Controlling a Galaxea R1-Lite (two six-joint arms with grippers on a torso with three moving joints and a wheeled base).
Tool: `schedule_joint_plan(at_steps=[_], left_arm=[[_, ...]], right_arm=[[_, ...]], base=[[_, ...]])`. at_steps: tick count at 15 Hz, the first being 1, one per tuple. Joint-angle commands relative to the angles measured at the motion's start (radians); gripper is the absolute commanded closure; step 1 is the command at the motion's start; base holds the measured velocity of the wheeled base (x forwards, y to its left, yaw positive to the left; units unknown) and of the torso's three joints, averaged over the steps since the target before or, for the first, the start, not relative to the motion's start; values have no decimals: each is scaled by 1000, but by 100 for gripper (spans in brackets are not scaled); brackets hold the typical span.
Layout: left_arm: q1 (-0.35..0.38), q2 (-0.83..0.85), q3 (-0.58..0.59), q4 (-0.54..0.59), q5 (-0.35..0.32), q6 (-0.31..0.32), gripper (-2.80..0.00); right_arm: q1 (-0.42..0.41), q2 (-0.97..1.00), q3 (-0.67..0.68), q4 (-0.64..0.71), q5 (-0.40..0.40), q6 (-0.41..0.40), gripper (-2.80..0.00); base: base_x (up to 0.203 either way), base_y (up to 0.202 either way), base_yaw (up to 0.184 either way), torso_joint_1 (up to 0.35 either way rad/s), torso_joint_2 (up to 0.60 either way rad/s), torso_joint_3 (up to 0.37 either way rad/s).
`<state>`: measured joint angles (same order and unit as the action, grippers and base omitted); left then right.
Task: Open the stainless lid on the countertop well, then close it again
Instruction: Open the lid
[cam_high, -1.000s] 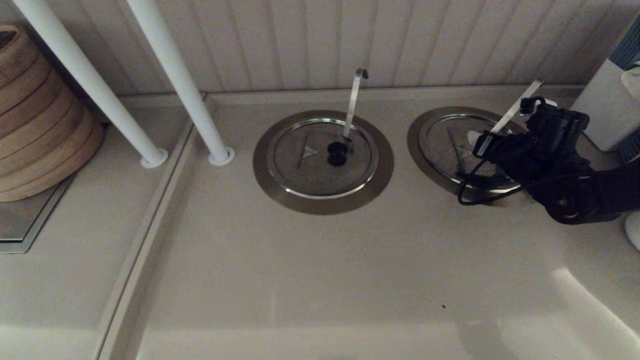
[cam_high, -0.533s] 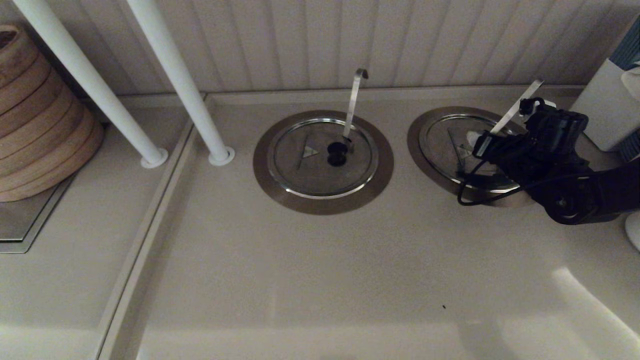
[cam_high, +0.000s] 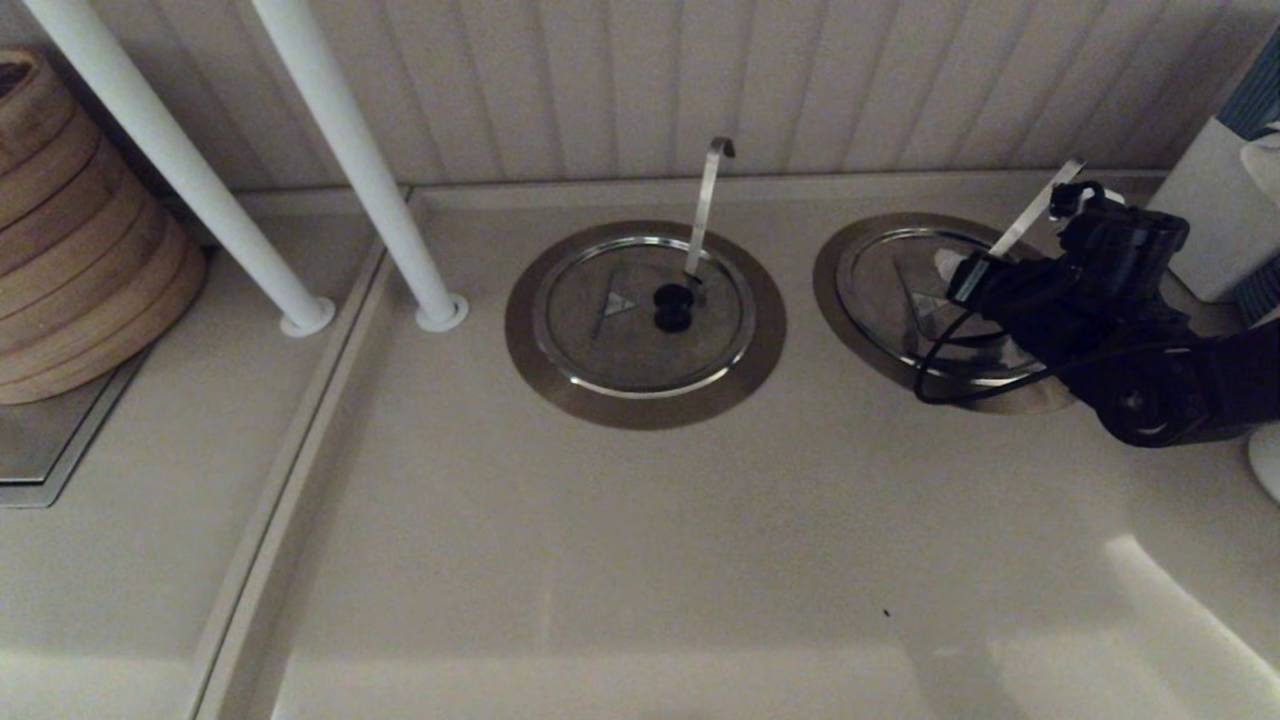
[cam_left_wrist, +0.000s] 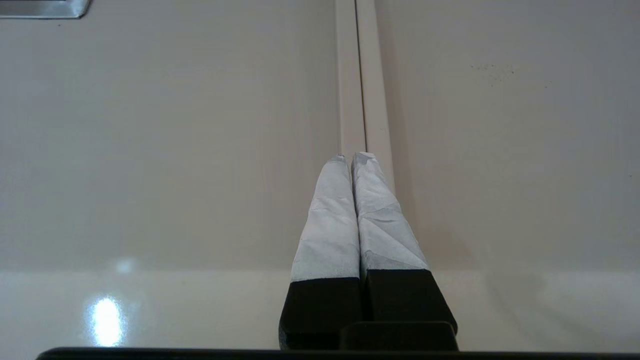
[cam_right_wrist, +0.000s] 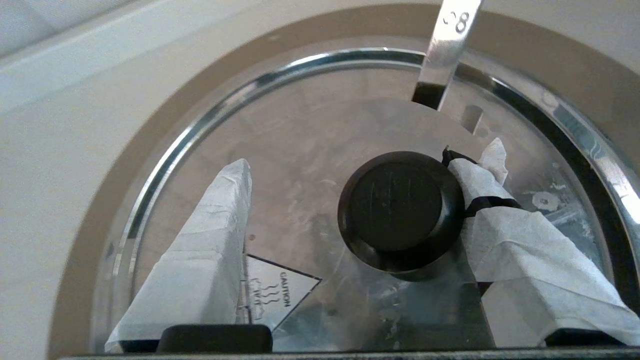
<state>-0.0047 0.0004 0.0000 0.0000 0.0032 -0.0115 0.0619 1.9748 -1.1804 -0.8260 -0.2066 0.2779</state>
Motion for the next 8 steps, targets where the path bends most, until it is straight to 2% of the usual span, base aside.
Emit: schedule_joint_plan(at_steps=[1, 8], left_arm=[[0, 1, 0, 0, 1, -1, 0], [0, 1, 0, 0, 1, -1, 0]], right_arm=[[7, -21, 2, -3, 1, 2, -280], [37, -45, 12, -4, -2, 1, -280]], base=[[0, 0, 0, 0, 0, 0], [0, 0, 0, 0, 0, 0]])
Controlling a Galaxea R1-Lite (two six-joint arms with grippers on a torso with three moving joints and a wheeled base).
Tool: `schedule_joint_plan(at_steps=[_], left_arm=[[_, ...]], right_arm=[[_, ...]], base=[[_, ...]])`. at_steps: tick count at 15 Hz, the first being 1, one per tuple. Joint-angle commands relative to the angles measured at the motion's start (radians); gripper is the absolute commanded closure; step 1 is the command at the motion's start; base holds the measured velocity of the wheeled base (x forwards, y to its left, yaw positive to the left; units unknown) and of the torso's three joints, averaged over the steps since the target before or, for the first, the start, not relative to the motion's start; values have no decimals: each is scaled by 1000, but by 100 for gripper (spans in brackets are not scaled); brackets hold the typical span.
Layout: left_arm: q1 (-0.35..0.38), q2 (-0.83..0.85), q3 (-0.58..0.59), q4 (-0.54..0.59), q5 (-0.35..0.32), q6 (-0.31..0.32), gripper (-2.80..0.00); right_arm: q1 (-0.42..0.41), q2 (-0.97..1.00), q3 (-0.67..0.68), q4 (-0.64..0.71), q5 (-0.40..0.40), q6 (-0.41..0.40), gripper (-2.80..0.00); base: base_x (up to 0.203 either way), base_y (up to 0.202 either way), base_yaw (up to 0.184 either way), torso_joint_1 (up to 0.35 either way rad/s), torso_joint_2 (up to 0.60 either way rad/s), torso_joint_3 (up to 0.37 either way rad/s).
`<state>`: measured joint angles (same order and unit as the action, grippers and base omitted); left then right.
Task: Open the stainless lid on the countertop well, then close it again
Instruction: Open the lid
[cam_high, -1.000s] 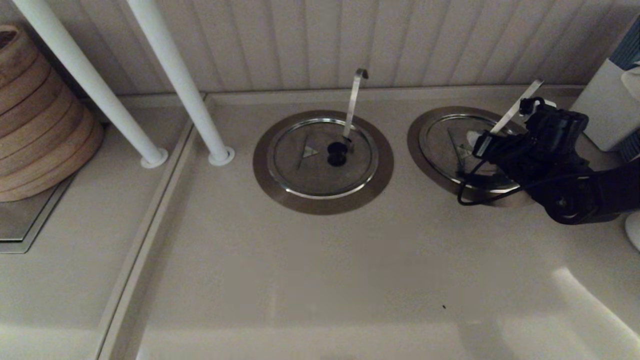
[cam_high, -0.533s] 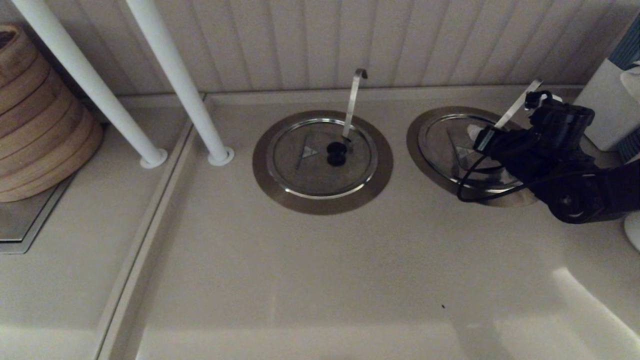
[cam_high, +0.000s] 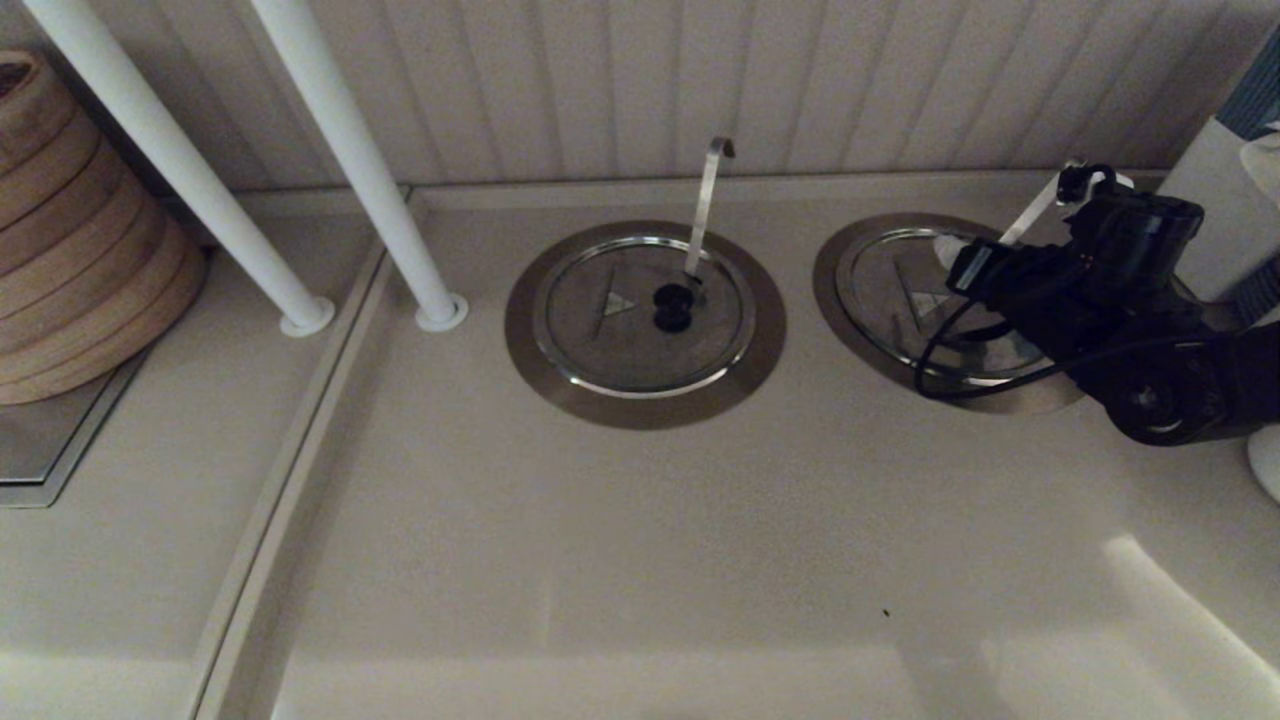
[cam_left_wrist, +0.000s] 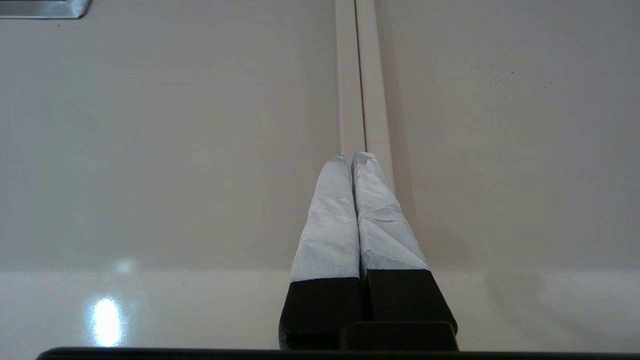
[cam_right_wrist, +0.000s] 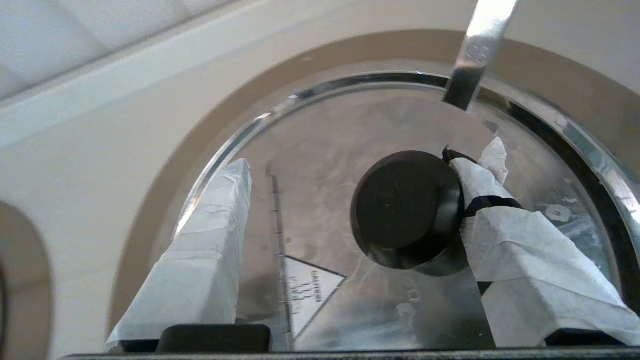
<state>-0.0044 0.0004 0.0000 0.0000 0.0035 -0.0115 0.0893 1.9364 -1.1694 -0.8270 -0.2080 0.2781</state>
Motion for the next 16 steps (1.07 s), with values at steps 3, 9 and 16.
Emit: schedule_joint_plan(at_steps=[3, 9, 16], left_arm=[[0, 1, 0, 0, 0, -1, 0], [0, 1, 0, 0, 0, -1, 0], [0, 1, 0, 0, 0, -1, 0]], right_arm=[[24, -20, 0, -3, -4, -2, -280], [73, -45, 23, -4, -28, -5, -280], [115, -60, 54, -4, -30, -8, -280]], base=[[0, 0, 0, 0, 0, 0], [0, 0, 0, 0, 0, 0], [0, 0, 0, 0, 0, 0]])
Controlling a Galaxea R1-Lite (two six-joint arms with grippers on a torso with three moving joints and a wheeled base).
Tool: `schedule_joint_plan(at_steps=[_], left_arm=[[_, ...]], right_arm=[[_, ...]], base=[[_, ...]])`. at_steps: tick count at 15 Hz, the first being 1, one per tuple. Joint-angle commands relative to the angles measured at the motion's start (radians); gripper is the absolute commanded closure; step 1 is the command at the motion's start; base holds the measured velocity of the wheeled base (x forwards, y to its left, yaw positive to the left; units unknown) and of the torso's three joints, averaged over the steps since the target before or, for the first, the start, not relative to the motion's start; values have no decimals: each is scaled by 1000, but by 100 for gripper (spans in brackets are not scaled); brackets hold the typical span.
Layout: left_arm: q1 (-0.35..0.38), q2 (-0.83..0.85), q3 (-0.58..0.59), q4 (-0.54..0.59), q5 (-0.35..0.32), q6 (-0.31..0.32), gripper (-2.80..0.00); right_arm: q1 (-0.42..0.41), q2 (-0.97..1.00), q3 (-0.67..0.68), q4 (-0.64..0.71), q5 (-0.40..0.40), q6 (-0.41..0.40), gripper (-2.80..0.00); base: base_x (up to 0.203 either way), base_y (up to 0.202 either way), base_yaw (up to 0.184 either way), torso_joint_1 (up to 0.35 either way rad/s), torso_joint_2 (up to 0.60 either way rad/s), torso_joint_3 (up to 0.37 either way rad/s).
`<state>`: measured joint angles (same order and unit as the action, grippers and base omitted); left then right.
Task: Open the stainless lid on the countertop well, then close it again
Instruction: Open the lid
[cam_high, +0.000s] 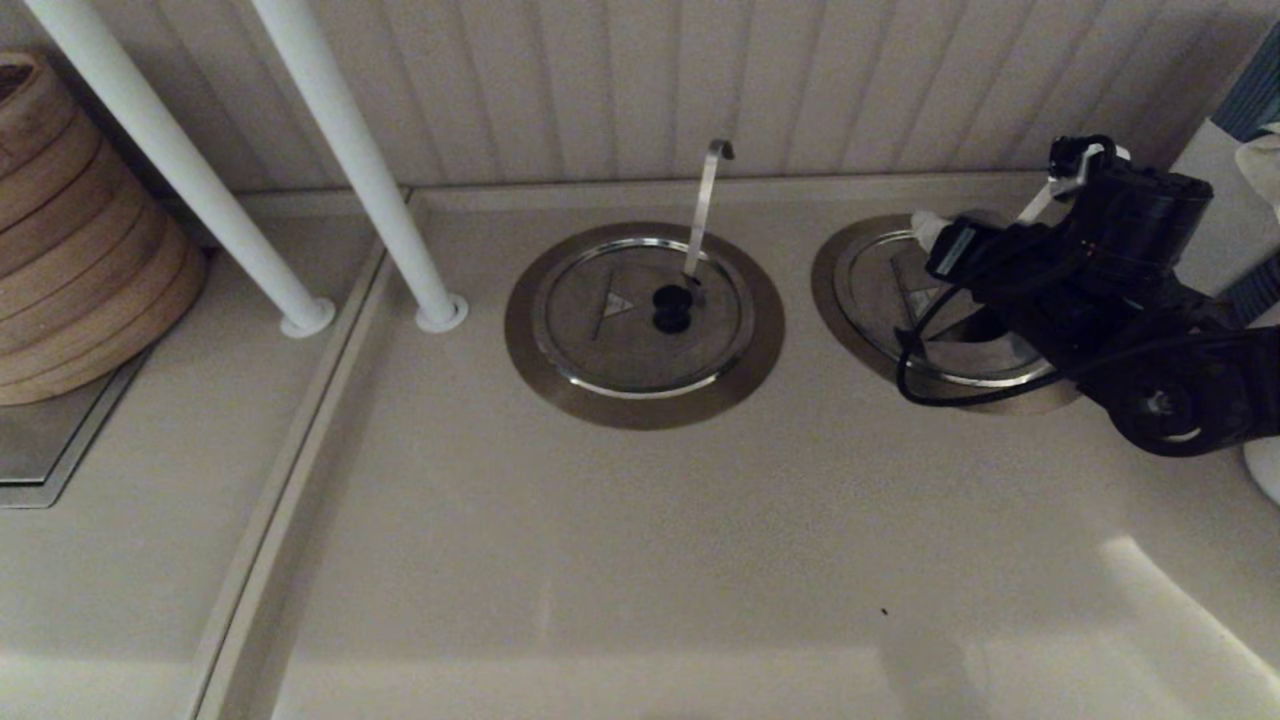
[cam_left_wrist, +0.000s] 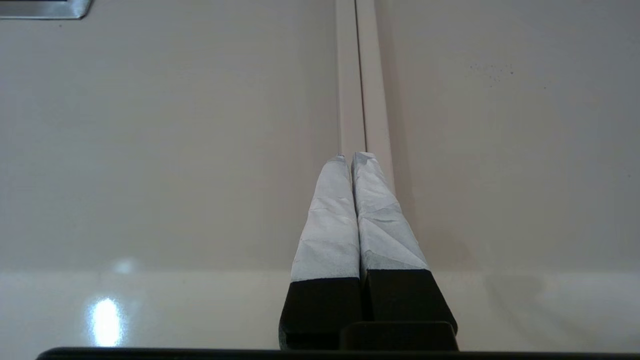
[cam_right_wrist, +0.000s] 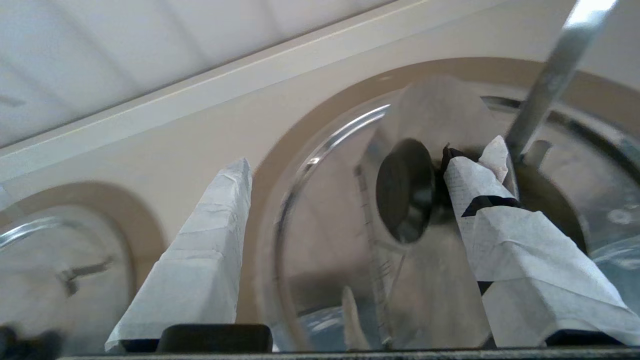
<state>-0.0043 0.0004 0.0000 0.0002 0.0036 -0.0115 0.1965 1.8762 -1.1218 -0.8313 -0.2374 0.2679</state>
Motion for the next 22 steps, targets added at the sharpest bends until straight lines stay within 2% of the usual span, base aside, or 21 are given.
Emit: schedule_joint_plan(at_steps=[1, 8, 12, 14, 15, 18, 20, 22], left_arm=[[0, 1, 0, 0, 0, -1, 0], [0, 1, 0, 0, 1, -1, 0], [0, 1, 0, 0, 1, -1, 0], [0, 1, 0, 0, 0, -1, 0], [0, 1, 0, 0, 0, -1, 0], [0, 1, 0, 0, -1, -1, 0], [0, 1, 0, 1, 0, -1, 0], [0, 1, 0, 0, -1, -1, 0]], right_arm=[[14, -2, 10, 0, 0, 2, -280], [77, -15, 54, -26, -1, -1, -280], [75, -45, 51, -26, -22, -2, -280], [26, -38, 45, -24, -24, -46, -280], [-13, -26, 40, -24, -33, -98, -280], [-100, 62, -38, -26, -134, -186, -280], [-121, 91, -61, -26, -175, -223, -280], [-121, 90, -60, -26, -177, -223, -280]], base=[[0, 0, 0, 0, 0, 0], [0, 0, 0, 0, 0, 0], [0, 0, 0, 0, 0, 0], [0, 0, 0, 0, 0, 0], [0, 0, 0, 0, 0, 0], [0, 0, 0, 0, 0, 0], [0, 0, 0, 0, 0, 0], [0, 0, 0, 0, 0, 0]])
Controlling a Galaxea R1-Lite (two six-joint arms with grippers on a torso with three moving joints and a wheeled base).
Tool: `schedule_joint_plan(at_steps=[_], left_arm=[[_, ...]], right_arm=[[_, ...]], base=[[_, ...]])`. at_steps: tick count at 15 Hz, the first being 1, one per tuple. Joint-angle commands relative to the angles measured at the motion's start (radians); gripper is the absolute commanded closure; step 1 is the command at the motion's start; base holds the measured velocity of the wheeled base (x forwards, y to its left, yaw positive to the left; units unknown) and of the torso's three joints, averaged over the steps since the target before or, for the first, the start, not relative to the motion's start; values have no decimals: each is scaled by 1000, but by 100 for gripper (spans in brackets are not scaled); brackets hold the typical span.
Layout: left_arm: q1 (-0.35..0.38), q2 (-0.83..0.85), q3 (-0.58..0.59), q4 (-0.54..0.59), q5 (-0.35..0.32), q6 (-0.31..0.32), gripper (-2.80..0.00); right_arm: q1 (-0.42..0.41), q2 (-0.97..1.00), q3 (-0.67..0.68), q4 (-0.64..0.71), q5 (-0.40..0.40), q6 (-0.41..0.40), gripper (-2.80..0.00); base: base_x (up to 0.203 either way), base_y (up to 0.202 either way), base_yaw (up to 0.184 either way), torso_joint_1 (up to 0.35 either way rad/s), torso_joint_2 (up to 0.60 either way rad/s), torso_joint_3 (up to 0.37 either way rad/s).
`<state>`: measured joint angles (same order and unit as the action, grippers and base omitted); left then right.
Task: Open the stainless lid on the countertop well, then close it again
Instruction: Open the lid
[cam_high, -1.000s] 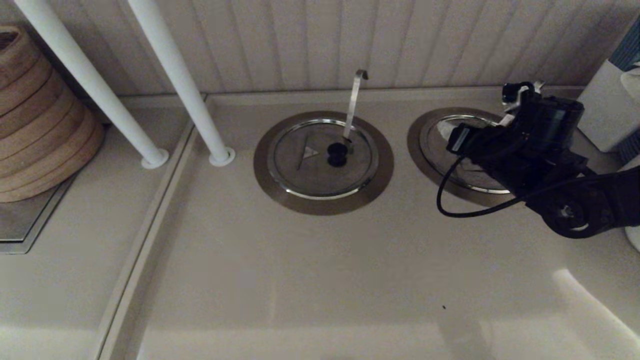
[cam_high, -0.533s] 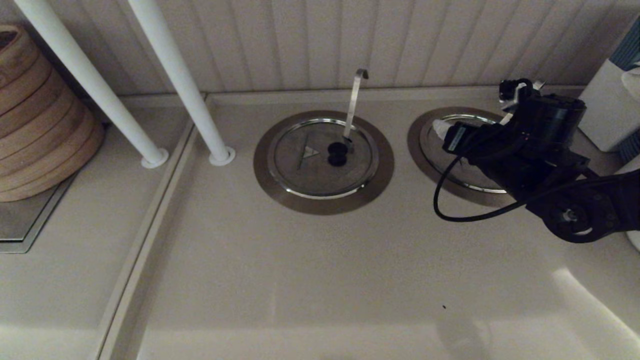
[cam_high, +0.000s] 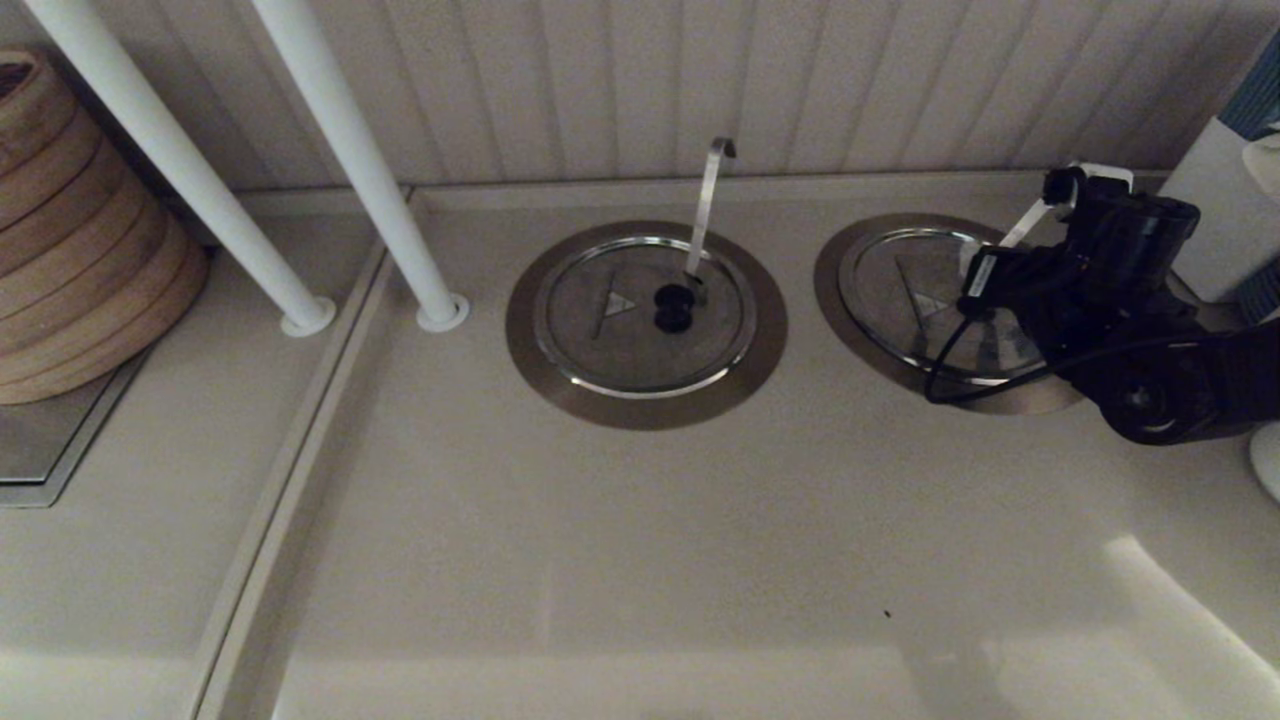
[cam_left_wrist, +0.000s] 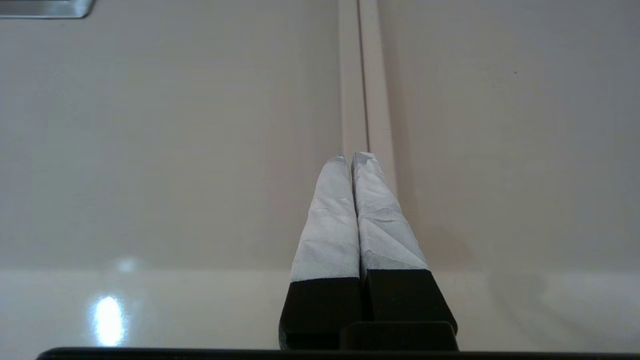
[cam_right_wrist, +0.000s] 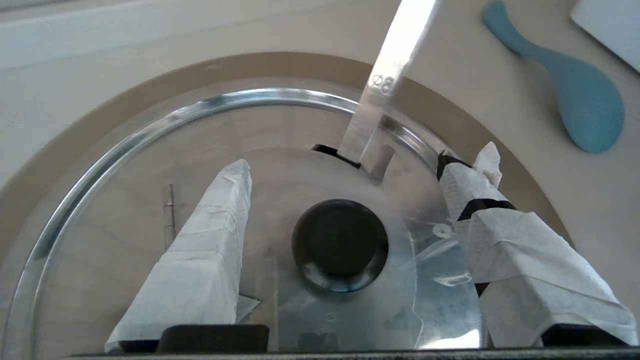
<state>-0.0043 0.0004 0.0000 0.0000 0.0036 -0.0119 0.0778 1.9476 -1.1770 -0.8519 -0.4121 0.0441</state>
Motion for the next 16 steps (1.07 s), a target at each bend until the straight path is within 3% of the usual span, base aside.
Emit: schedule_joint_plan(at_steps=[1, 16], left_arm=[[0, 1, 0, 0, 1, 0, 0], [0, 1, 0, 0, 0, 0, 0]], right_arm=[[-4, 27, -6, -6, -2, 1, -280], [-12, 150, -57, -39, 3, 60, -280]], base=[[0, 0, 0, 0, 0, 0], [0, 0, 0, 0, 0, 0]])
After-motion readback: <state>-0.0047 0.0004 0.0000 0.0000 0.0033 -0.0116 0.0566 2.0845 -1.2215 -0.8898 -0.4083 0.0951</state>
